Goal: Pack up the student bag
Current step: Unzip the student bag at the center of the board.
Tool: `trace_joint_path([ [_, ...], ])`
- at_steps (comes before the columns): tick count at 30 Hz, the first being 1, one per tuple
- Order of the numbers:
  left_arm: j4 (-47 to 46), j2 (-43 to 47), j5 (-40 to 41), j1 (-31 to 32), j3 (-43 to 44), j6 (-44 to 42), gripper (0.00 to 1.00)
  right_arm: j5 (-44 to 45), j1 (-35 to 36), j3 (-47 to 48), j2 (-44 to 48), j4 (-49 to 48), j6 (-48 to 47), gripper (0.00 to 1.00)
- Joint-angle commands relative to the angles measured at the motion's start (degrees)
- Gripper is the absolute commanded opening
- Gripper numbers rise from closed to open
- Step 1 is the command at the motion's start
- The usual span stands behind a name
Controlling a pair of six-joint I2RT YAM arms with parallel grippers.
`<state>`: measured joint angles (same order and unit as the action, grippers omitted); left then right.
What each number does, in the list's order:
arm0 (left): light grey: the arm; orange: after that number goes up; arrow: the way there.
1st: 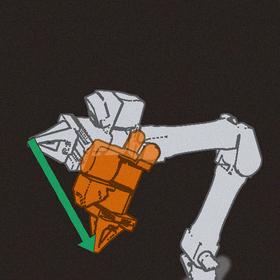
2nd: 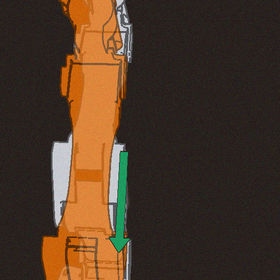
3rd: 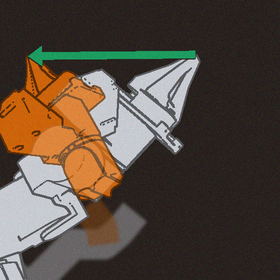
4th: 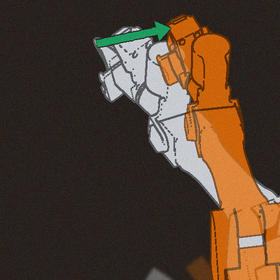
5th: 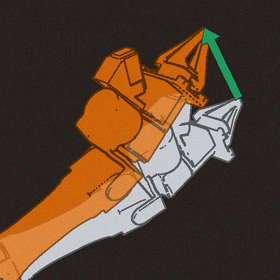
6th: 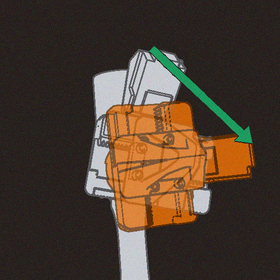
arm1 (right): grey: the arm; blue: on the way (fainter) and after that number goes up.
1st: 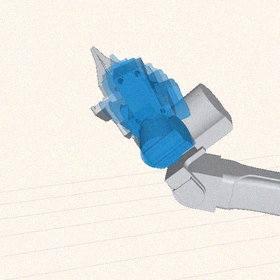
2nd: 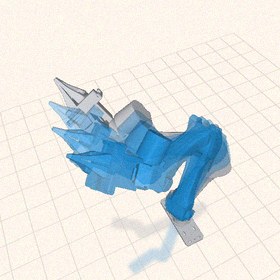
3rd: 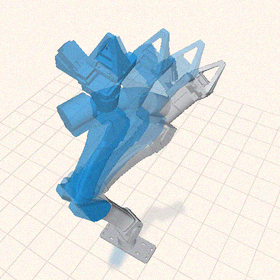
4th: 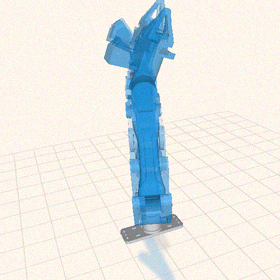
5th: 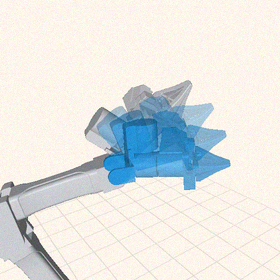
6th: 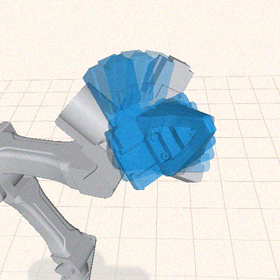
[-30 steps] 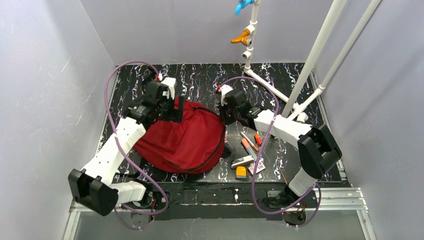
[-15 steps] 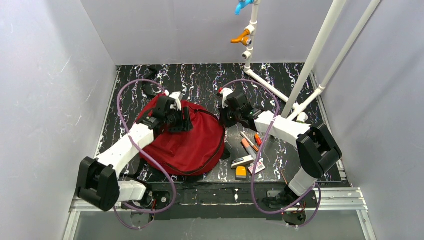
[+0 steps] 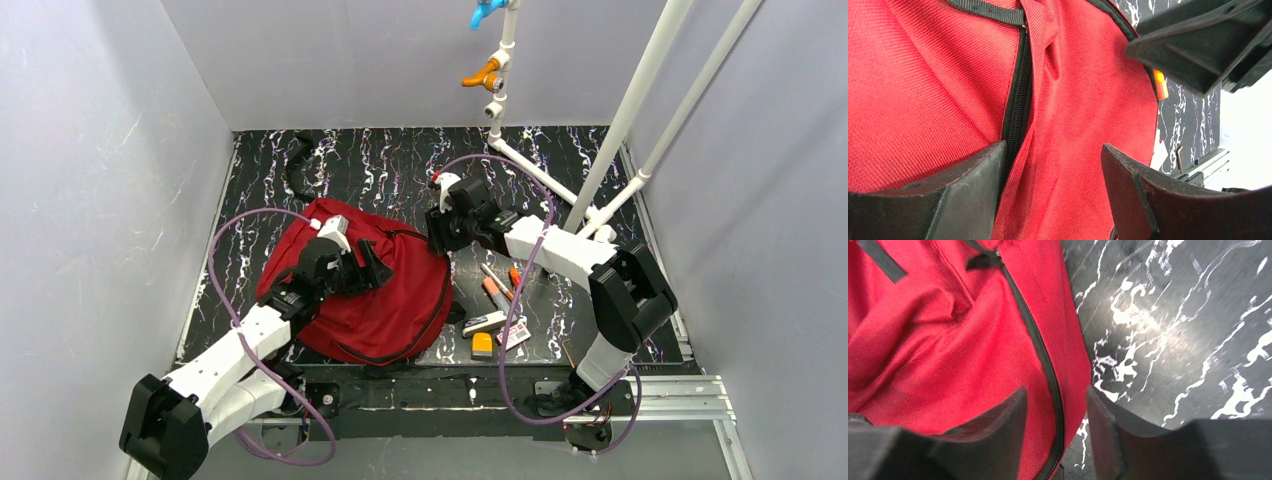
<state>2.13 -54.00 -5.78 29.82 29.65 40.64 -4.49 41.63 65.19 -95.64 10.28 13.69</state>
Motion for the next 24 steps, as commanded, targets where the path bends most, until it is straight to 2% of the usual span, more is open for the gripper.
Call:
trace_joint_path([
  [1,7.8,3.2,0.9,0.5,0.3,-0.3,0.70,2.8,0.0,8.0,1.5,1.8,-1.2,0.61],
  [5,16.1,5.0,0.7,-0.6,7.1,-1.7,0.76,0.6,0.0,14.0,-0.2,0.5,-4.7,0.82],
  [8,24.4,6.7,4.1,-1.2,13.1,-0.3,0.81,-6.1,0.2,20.3,-4.7,0.7,-6.3,0.88],
  [10,29.1,8.4,8.1,-1.2,16.6,1.1,0.84,-8.8,0.9,23.9,-7.9,-0.3,-6.7,0.89],
  [13,34.2,11.2,11.2,-1.3,20.1,2.9,0.85,-11.0,3.2,28.7,-12.6,-1.2,-6.9,0.86],
  [16,37.8,14.7,13.5,-1.3,20.5,5.9,0.83,-11.8,5.0,31.9,-16.7,-2.6,-6.7,0.77],
  [20,42.9,19.6,15.9,-1.3,17.8,11.3,0.82,-11.6,6.4,34.7,-20.8,-2.5,-7.6,0.64],
  [24,44.4,23.4,14.0,-1.3,12.7,17.6,0.81,-10.6,7.3,36.2,-23.9,-0.4,-9.4,0.59],
])
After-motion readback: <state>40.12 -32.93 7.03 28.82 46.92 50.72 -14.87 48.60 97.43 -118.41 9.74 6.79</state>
